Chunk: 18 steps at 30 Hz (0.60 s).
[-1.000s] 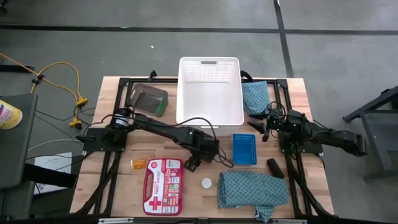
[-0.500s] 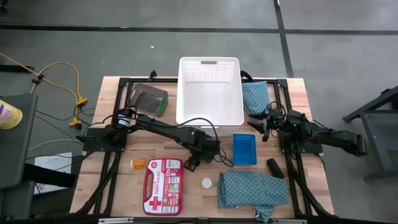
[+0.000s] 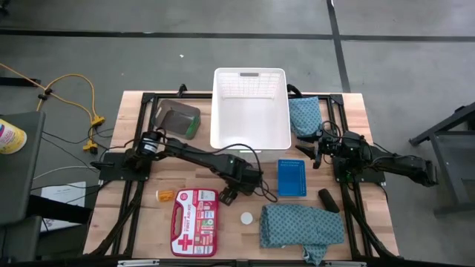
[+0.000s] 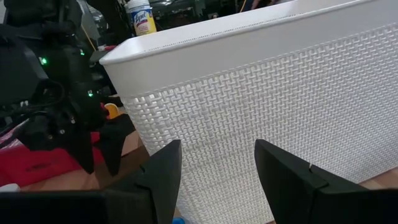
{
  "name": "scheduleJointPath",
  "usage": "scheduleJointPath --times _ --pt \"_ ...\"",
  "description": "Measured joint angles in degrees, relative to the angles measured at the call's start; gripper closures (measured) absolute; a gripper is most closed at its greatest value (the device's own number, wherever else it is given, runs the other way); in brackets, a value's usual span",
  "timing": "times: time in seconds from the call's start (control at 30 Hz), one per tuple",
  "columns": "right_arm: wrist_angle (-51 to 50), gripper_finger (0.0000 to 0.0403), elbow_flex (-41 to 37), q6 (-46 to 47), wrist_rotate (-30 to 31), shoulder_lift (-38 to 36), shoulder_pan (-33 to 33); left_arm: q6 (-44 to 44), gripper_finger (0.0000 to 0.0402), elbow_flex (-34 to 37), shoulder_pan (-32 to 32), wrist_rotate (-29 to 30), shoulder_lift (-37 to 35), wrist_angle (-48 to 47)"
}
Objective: Pick & place medical supplies in basket/bin
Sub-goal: Put the brown bandage into the black bin
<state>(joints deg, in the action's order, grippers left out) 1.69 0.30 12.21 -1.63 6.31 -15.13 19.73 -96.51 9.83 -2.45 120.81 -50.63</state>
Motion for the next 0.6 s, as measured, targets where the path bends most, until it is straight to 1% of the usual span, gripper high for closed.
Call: scheduleJointPath --times 0.13,0.6 --pt "-0.1 0.0211 0.0 0.0 0.0 0.0 0.0 1.5 0.0159 0.0 -0.1 0.3 0.6 0.2" --pt "-0.1 0.0211 0.0 0.0 0.0 0.0 0.0 1.5 0.0159 0.1 -0.3 2.7 0.7 -0.4"
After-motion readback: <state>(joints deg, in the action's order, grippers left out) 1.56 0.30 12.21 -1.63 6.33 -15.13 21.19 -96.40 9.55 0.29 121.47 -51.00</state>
